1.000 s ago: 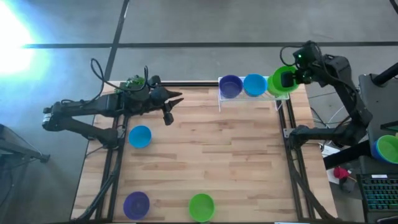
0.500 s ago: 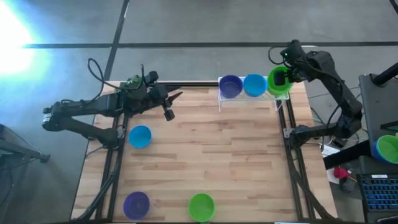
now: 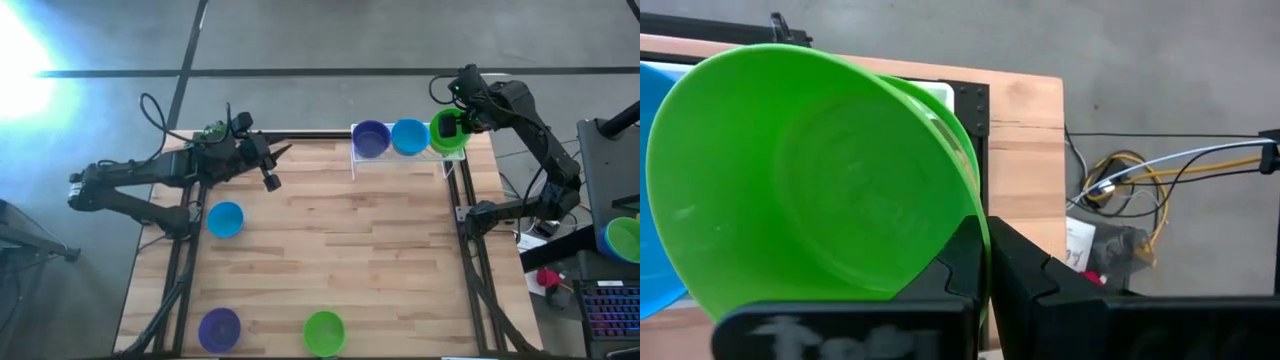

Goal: Pick & Place Mini bowls
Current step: Stack the top green bowl on top of the green bowl on the shelf

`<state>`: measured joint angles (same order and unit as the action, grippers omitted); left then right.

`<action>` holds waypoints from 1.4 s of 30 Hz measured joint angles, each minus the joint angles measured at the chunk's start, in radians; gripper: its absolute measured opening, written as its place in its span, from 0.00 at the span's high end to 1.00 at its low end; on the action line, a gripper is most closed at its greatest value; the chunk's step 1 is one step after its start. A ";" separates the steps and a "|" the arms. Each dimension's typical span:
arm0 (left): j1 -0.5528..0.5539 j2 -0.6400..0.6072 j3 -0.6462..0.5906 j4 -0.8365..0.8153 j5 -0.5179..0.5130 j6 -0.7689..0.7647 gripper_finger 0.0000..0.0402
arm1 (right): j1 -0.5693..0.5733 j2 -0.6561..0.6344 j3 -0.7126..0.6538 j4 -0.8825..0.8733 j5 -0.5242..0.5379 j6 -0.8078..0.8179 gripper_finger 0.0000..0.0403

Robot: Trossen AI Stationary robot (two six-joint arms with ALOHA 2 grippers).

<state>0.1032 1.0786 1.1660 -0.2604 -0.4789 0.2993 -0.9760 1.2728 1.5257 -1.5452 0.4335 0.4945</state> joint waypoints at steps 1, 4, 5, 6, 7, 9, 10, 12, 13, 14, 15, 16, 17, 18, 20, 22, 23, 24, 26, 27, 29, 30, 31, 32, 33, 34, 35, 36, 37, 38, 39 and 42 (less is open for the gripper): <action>0.000 0.000 0.000 -0.001 0.000 0.000 0.78 | 0.000 0.000 0.000 0.000 0.000 0.001 0.98; 0.000 0.000 0.000 -0.001 0.000 0.000 0.78 | 0.000 0.000 -0.003 0.003 0.002 0.004 0.98; 0.000 0.000 0.000 -0.001 0.000 0.000 0.78 | 0.000 0.000 -0.005 0.005 0.005 0.006 0.98; 0.000 0.000 0.000 -0.001 0.000 0.000 0.78 | 0.000 0.000 -0.007 0.008 0.010 0.017 0.98; 0.000 0.000 0.000 -0.001 0.001 0.000 0.78 | 0.000 0.000 -0.011 0.016 0.012 0.026 0.98; 0.000 -0.001 0.000 -0.001 0.001 0.000 0.78 | 0.000 0.000 -0.023 0.022 0.016 0.033 0.98; 0.000 -0.001 0.000 -0.001 0.001 0.000 0.78 | 0.000 0.000 -0.032 0.023 0.019 0.035 0.98; 0.000 -0.001 0.000 -0.001 0.001 0.000 0.78 | 0.000 0.000 -0.053 0.034 0.019 0.046 0.98; 0.000 -0.001 0.000 -0.002 0.001 0.000 0.78 | 0.000 0.000 -0.065 0.039 0.019 0.049 0.98; 0.000 -0.001 0.000 -0.001 0.001 0.001 0.78 | 0.000 0.001 -0.075 0.040 0.025 0.049 0.98; 0.000 -0.002 0.000 -0.001 0.001 0.001 0.78 | 0.000 0.001 -0.081 0.041 0.036 0.049 0.98; 0.000 -0.002 0.000 -0.001 0.001 0.001 0.78 | 0.000 0.002 -0.086 0.043 0.041 0.050 0.98; 0.000 -0.002 0.000 -0.001 0.002 0.003 0.78 | 0.000 0.001 -0.087 0.045 0.042 0.050 0.98; 0.000 -0.002 0.000 -0.001 0.002 0.006 0.78 | 0.000 0.000 -0.087 0.048 0.042 0.053 0.98; 0.000 -0.002 0.000 -0.001 0.002 0.014 0.78 | 0.000 -0.001 -0.087 0.059 0.041 0.060 0.98; 0.000 -0.002 0.000 -0.001 0.002 0.019 0.78 | 0.000 -0.002 -0.086 0.058 0.040 0.062 0.98; 0.000 -0.002 0.000 -0.001 0.002 0.021 0.78 | 0.000 -0.002 -0.086 0.058 0.038 0.062 0.98; 0.000 -0.002 0.000 -0.001 0.002 0.021 0.78 | 0.000 -0.002 -0.086 0.058 0.037 0.063 0.97; 0.000 -0.002 0.000 -0.002 0.002 0.021 0.78 | 0.000 -0.002 -0.086 0.058 0.037 0.063 0.96; 0.000 -0.002 0.000 -0.001 0.002 0.021 0.78 | 0.000 -0.002 -0.086 0.058 0.037 0.063 0.94; 0.000 -0.002 0.000 -0.002 0.002 0.021 0.78 | 0.000 -0.002 -0.086 0.058 0.037 0.064 0.90; 0.000 -0.002 0.000 -0.001 0.002 0.021 0.78 | 0.000 -0.002 -0.086 0.058 0.037 0.064 0.88; 0.000 -0.002 0.000 -0.002 0.002 0.021 0.78 | 0.000 -0.002 -0.086 0.058 0.037 0.064 0.86; 0.000 -0.002 0.000 -0.002 0.002 0.021 0.78 | 0.000 -0.002 -0.086 0.059 0.037 0.064 0.84; 0.000 -0.002 0.000 -0.002 0.002 0.021 0.78 | 0.000 -0.002 -0.086 0.060 0.037 0.067 0.82; 0.000 -0.002 0.000 -0.001 0.003 0.021 0.78 | 0.001 -0.002 -0.086 0.060 0.037 0.067 0.80; 0.000 -0.002 0.000 -0.001 0.003 0.021 0.78 | 0.002 -0.002 -0.085 0.060 0.037 0.067 0.79; 0.000 -0.002 0.000 -0.001 0.003 0.021 0.78 | 0.003 -0.002 -0.084 0.060 0.036 0.067 0.78; 0.000 -0.002 0.000 -0.001 0.003 0.021 0.78 | 0.003 -0.002 -0.082 0.060 0.033 0.067 0.77; 0.000 -0.002 0.000 -0.002 0.003 0.021 0.78 | 0.003 -0.003 -0.079 0.061 0.030 0.067 0.76; 0.000 -0.002 0.000 -0.001 0.003 0.021 0.78 | 0.003 -0.003 -0.077 0.061 0.026 0.066 0.76; 0.000 -0.002 0.000 -0.002 0.003 0.021 0.78 | 0.003 -0.006 -0.075 0.061 0.018 0.063 0.76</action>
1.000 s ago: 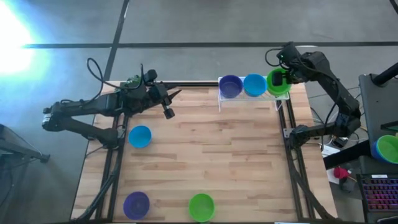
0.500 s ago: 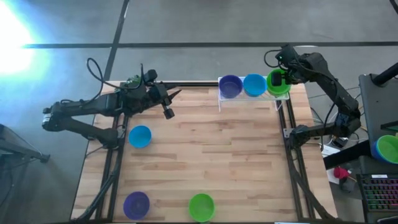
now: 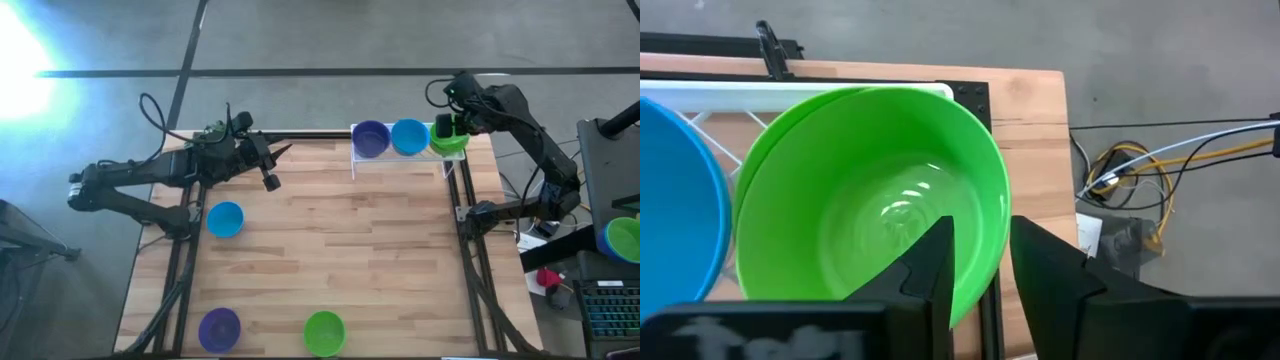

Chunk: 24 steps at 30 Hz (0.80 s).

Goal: Pick & Place Mini bowls
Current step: Stack the top green bowl on top of the green bowl on the shelf

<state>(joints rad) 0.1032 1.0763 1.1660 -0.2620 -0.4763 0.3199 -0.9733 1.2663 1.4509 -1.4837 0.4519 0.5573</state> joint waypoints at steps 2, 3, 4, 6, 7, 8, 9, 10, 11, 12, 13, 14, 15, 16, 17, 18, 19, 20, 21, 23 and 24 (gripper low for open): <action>0.000 0.000 0.000 0.000 0.000 0.000 0.78 | 0.000 -0.006 0.000 0.000 -0.003 -0.017 0.76; 0.000 0.000 0.000 0.000 0.000 0.000 0.78 | 0.000 -0.010 0.000 -0.001 -0.011 -0.028 0.77; 0.000 0.000 0.000 0.000 0.000 0.000 0.78 | 0.000 -0.015 0.000 -0.001 -0.017 -0.034 0.77; 0.000 0.000 0.000 0.000 0.000 0.000 0.78 | 0.000 -0.028 0.000 0.000 -0.026 -0.039 0.79; 0.000 0.000 0.000 0.000 0.000 -0.001 0.78 | 0.000 -0.035 0.000 -0.001 -0.027 -0.043 0.80; 0.000 0.000 0.000 0.000 0.000 -0.001 0.78 | 0.000 -0.044 0.000 -0.001 -0.026 -0.050 0.81; 0.000 0.000 0.000 0.000 0.000 -0.001 0.78 | 0.000 -0.053 0.000 -0.001 -0.026 -0.060 0.82; 0.000 0.000 0.000 0.000 0.000 -0.001 0.78 | 0.000 -0.062 0.000 -0.001 -0.026 -0.064 0.83; 0.000 0.000 0.000 0.000 0.000 -0.001 0.78 | 0.000 -0.071 0.000 -0.002 -0.026 -0.064 0.85; 0.000 0.000 0.000 0.000 0.000 -0.001 0.78 | 0.000 -0.081 0.000 -0.002 -0.026 -0.064 0.86; 0.000 0.000 0.000 0.000 0.000 -0.001 0.78 | 0.000 -0.090 0.000 -0.002 -0.026 -0.064 0.88; 0.000 0.000 0.000 0.000 0.000 -0.001 0.78 | 0.000 -0.099 0.000 -0.003 -0.026 -0.064 0.89; 0.000 0.000 0.000 0.000 0.000 -0.001 0.78 | 0.000 -0.107 0.000 -0.004 -0.026 -0.064 0.91; 0.000 0.000 0.000 0.000 0.000 -0.001 0.78 | 0.000 -0.112 -0.001 -0.003 -0.026 -0.064 0.92; 0.000 0.000 0.000 0.000 0.000 -0.001 0.78 | 0.000 -0.115 -0.004 -0.003 -0.026 -0.067 0.94; 0.000 0.000 0.000 0.000 0.000 -0.001 0.78 | 0.000 -0.116 -0.008 -0.003 -0.027 -0.069 0.95; 0.000 0.000 0.000 0.000 0.000 -0.001 0.78 | 0.000 -0.116 -0.014 -0.001 -0.030 -0.071 0.96; 0.000 0.000 0.000 0.000 0.000 -0.002 0.78 | 0.000 -0.114 -0.022 -0.001 -0.031 -0.075 0.97; 0.000 0.000 0.000 0.000 0.000 -0.003 0.78 | 0.000 -0.112 -0.030 0.000 -0.031 -0.091 0.97; 0.000 0.000 0.000 0.000 0.000 -0.005 0.78 | 0.000 -0.105 -0.052 0.007 -0.031 -0.120 0.98; 0.000 0.000 0.000 0.000 0.000 -0.006 0.78 | 0.000 -0.100 -0.065 0.015 -0.031 -0.123 0.98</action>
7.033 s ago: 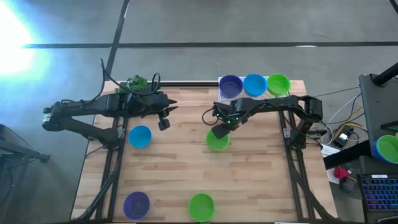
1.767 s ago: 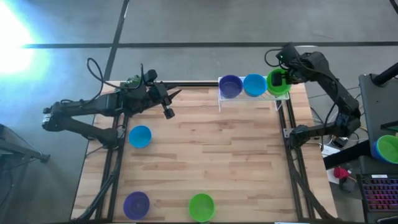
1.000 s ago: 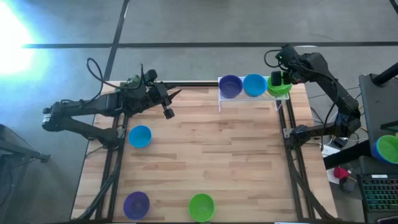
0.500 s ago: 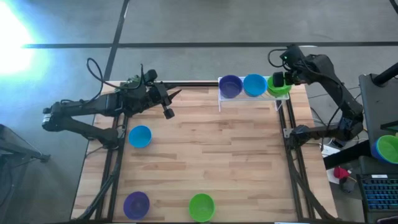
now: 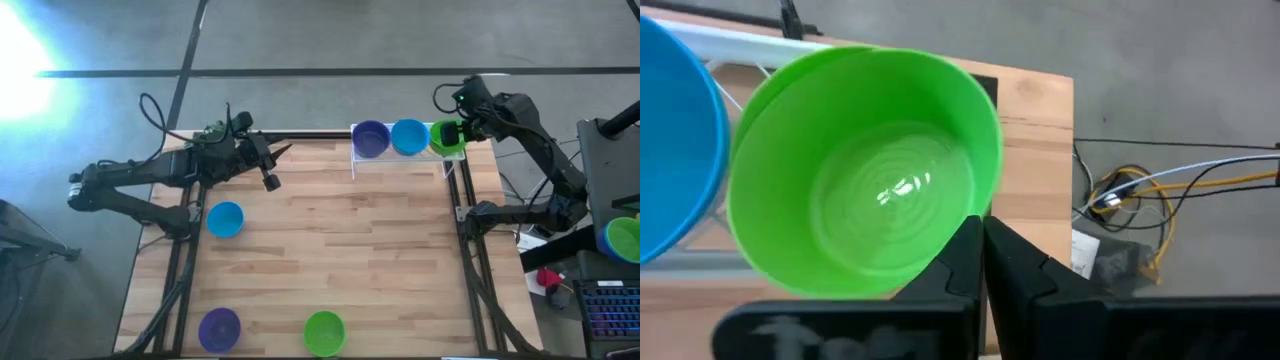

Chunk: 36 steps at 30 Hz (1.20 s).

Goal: Pick & Place Mini bowls
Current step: Stack the top green bowl on top of the green bowl on the shelf, then stack the blue bowl on top of the blue bowls on the shelf

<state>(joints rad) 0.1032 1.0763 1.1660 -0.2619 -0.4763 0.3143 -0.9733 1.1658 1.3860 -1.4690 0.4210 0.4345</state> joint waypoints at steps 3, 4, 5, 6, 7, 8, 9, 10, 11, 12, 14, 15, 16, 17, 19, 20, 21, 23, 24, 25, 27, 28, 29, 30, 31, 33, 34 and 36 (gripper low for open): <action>0.000 0.000 0.000 0.000 0.000 0.000 0.78 | 0.000 0.001 -0.040 0.045 0.000 -0.022 0.98; 0.000 0.000 0.000 0.000 0.000 0.001 0.78 | 0.000 0.000 -0.053 0.065 -0.005 -0.032 0.98; 0.000 0.000 0.000 0.000 0.000 0.002 0.78 | 0.000 0.000 -0.064 0.081 -0.016 -0.041 0.98; 0.000 0.000 0.000 0.000 0.000 0.002 0.78 | 0.000 0.001 -0.076 0.090 -0.035 -0.047 0.98; 0.000 0.000 0.000 0.000 0.000 0.003 0.78 | 0.000 0.001 -0.084 0.095 -0.045 -0.049 0.98; 0.000 0.000 0.000 0.000 0.000 0.003 0.78 | 0.000 0.001 -0.086 0.096 -0.047 -0.049 0.98; 0.000 0.000 0.000 0.000 0.000 0.003 0.78 | 0.000 0.001 -0.086 0.098 -0.047 -0.049 0.98; 0.000 0.000 0.000 0.000 0.000 0.003 0.78 | 0.000 -0.001 -0.084 0.096 -0.048 -0.049 0.98; 0.000 0.000 0.000 0.000 0.000 0.003 0.78 | 0.000 -0.002 -0.077 0.095 -0.047 -0.050 0.98; 0.000 0.000 0.000 0.000 0.000 0.003 0.78 | 0.000 -0.003 -0.067 0.097 -0.047 -0.050 0.98; 0.000 0.000 0.000 0.000 0.000 0.003 0.78 | 0.000 -0.012 -0.041 0.095 -0.045 -0.049 0.98; 0.000 0.000 0.000 0.000 0.000 0.003 0.78 | 0.000 -0.020 -0.026 0.096 -0.044 -0.050 0.98; 0.000 0.000 0.000 0.000 0.000 0.002 0.78 | 0.000 -0.027 -0.013 0.096 -0.040 -0.049 0.98; 0.000 0.000 0.000 -0.001 0.000 -0.002 0.78 | 0.000 -0.036 -0.001 0.095 -0.033 -0.050 0.98; 0.000 0.000 0.000 -0.012 0.000 -0.010 0.78 | 0.000 -0.057 0.019 0.096 -0.029 -0.050 0.98; 0.000 0.000 0.000 -0.023 -0.001 -0.020 0.78 | 0.000 -0.070 0.027 0.096 -0.029 -0.050 0.98; 0.000 0.000 0.000 -0.034 -0.001 -0.029 0.78 | 0.000 -0.084 0.034 0.096 -0.029 -0.050 0.98; 0.000 0.000 0.000 -0.062 0.000 -0.061 0.78 | 0.000 -0.115 0.040 0.095 -0.029 -0.050 0.98; 0.000 0.000 0.000 -0.081 0.000 -0.084 0.78 | 0.000 -0.130 0.041 0.096 -0.029 -0.050 0.98; 0.000 0.000 0.000 -0.104 -0.001 -0.110 0.78 | 0.000 -0.144 0.041 0.095 -0.030 -0.051 0.98; 0.000 0.000 0.000 -0.166 -0.005 -0.175 0.78 | 0.000 -0.173 0.038 0.096 -0.036 -0.054 0.98; 0.000 0.000 0.000 -0.203 -0.013 -0.213 0.78 | 0.000 -0.187 0.035 0.095 -0.039 -0.055 0.98; 0.000 0.000 0.000 -0.243 -0.015 -0.257 0.78 | 0.000 -0.201 0.033 0.095 -0.045 -0.060 0.98; 0.000 0.000 0.000 -0.287 -0.016 -0.303 0.78 | 0.000 -0.213 0.032 0.095 -0.058 -0.072 0.98; 0.000 0.000 0.000 -0.333 -0.018 -0.354 0.78 | 0.000 -0.222 0.032 0.095 -0.074 -0.088 0.98; 0.000 0.000 -0.001 -0.428 -0.018 -0.468 0.78 | 0.000 -0.243 0.031 0.096 -0.102 -0.114 0.98; 0.000 0.000 -0.001 -0.479 -0.018 -0.526 0.78 | 0.000 -0.251 0.031 0.096 -0.118 -0.123 0.98; 0.000 0.000 -0.004 -0.571 -0.017 -0.650 0.78 | 0.001 -0.266 0.031 0.097 -0.152 -0.141 0.98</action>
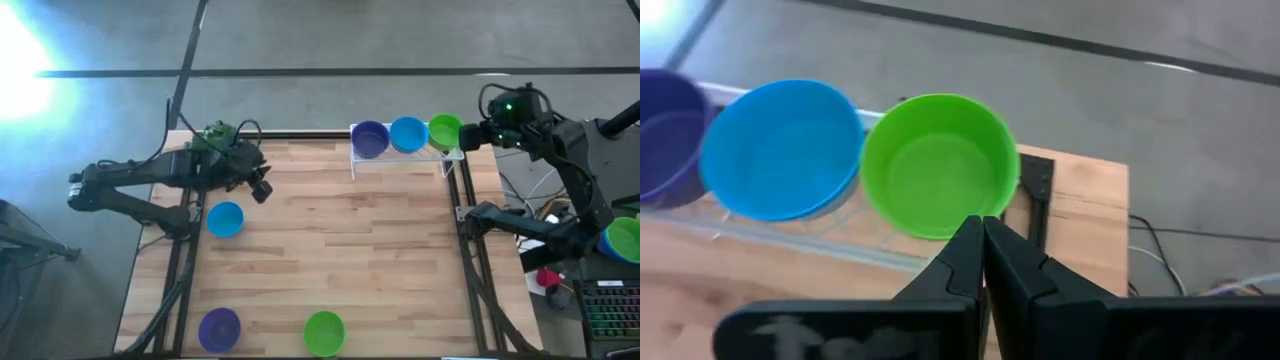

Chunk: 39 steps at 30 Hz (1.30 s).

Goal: Pick & Place Mini bowls
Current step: Stack the blue bowl on top of the blue bowls on the shelf

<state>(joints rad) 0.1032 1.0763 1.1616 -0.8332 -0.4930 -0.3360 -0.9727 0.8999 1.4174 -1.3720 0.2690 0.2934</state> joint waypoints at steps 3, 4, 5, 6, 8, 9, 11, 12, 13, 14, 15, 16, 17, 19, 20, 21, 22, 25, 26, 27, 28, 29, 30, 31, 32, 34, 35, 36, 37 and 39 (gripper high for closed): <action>0.000 0.000 -0.005 -0.135 0.014 -0.177 0.78 | 0.000 -0.014 0.000 0.002 -0.047 -0.034 0.98; 0.000 0.000 -0.005 -0.173 0.022 -0.227 0.78 | 0.000 -0.017 -0.001 0.002 -0.068 -0.049 0.98; 0.000 0.000 -0.005 -0.209 0.033 -0.275 0.78 | 0.000 -0.019 -0.001 0.002 -0.091 -0.066 0.98; 0.000 0.000 -0.005 -0.242 0.043 -0.315 0.78 | 0.000 -0.022 -0.001 0.002 -0.116 -0.080 0.98; 0.000 0.000 -0.005 -0.302 0.070 -0.381 0.78 | 0.000 -0.028 -0.002 0.002 -0.149 -0.089 0.98; 0.000 0.000 -0.005 -0.326 0.081 -0.413 0.78 | 0.000 -0.030 -0.002 0.002 -0.157 -0.089 0.98; 0.000 0.001 -0.005 -0.367 0.128 -0.461 0.78 | 0.000 -0.030 -0.002 0.002 -0.163 -0.088 0.98; 0.000 0.003 -0.005 -0.381 0.154 -0.473 0.78 | 0.000 -0.030 -0.002 0.002 -0.167 -0.088 0.98; 0.000 0.003 -0.005 -0.392 0.178 -0.478 0.78 | 0.000 -0.030 -0.002 0.002 -0.169 -0.087 0.98; 0.000 0.004 -0.005 -0.400 0.196 -0.479 0.78 | 0.000 -0.029 -0.002 0.002 -0.170 -0.087 0.98; 0.000 0.004 -0.005 -0.401 0.208 -0.479 0.78 | 0.000 -0.028 -0.002 0.002 -0.170 -0.087 0.98; 0.000 0.004 -0.005 -0.401 0.216 -0.484 0.78 | 0.000 -0.029 -0.002 0.002 -0.171 -0.087 0.98; 0.000 0.005 -0.005 -0.401 0.222 -0.492 0.78 | 0.000 -0.029 -0.002 0.002 -0.173 -0.086 0.98; 0.000 0.006 -0.005 -0.401 0.223 -0.508 0.76 | 0.000 -0.028 -0.002 0.002 -0.174 -0.084 0.98; 0.000 0.007 -0.005 -0.401 0.224 -0.518 0.75 | 0.000 -0.028 -0.002 0.002 -0.174 -0.084 0.98; 0.000 0.008 -0.005 -0.402 0.228 -0.531 0.74 | 0.000 -0.028 -0.002 0.002 -0.174 -0.084 0.98; 0.000 0.010 -0.005 -0.406 0.235 -0.545 0.73 | 0.000 -0.028 -0.002 0.002 -0.174 -0.084 0.98; 0.000 0.022 -0.015 -0.412 0.242 -0.597 0.70 | 0.000 -0.028 -0.002 0.002 -0.174 -0.084 0.98; 0.000 0.025 -0.025 -0.413 0.246 -0.618 0.69 | 0.000 -0.028 -0.002 0.002 -0.174 -0.084 0.98; 0.000 0.029 -0.037 -0.413 0.251 -0.638 0.68 | 0.000 -0.028 -0.002 0.002 -0.174 -0.084 0.98; 0.000 0.033 -0.052 -0.413 0.255 -0.657 0.68 | 0.000 -0.028 -0.002 0.002 -0.174 -0.084 0.98; 0.000 0.036 -0.070 -0.413 0.263 -0.674 0.68 | 0.000 -0.028 -0.002 0.002 -0.174 -0.084 0.98; 0.000 0.039 -0.089 -0.413 0.274 -0.691 0.68 | 0.000 -0.028 -0.002 0.002 -0.174 -0.084 0.98; 0.000 0.042 -0.110 -0.412 0.277 -0.709 0.68 | 0.000 -0.028 -0.002 0.002 -0.174 -0.084 0.98; 0.000 0.043 -0.133 -0.404 0.285 -0.726 0.68 | 0.000 -0.028 -0.002 0.002 -0.174 -0.084 0.98; 0.000 0.043 -0.177 -0.378 0.309 -0.751 0.68 | 0.000 -0.028 -0.002 0.002 -0.174 -0.076 0.98; 0.000 0.043 -0.201 -0.364 0.324 -0.762 0.68 | 0.000 -0.028 -0.002 0.002 -0.174 -0.070 0.98; 0.000 0.043 -0.225 -0.344 0.335 -0.770 0.68 | 0.000 -0.028 -0.002 0.002 -0.174 -0.067 0.98; 0.000 0.044 -0.248 -0.323 0.345 -0.777 0.68 | 0.000 -0.028 -0.002 0.002 -0.174 -0.068 0.98; 0.000 0.044 -0.292 -0.293 0.355 -0.791 0.68 | 0.000 -0.028 -0.002 0.002 -0.174 -0.068 0.98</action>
<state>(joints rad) 0.1032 1.1202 0.8691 -1.1257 -0.1383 -1.1269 -0.9730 0.8719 1.4155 -1.3697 0.0952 0.2253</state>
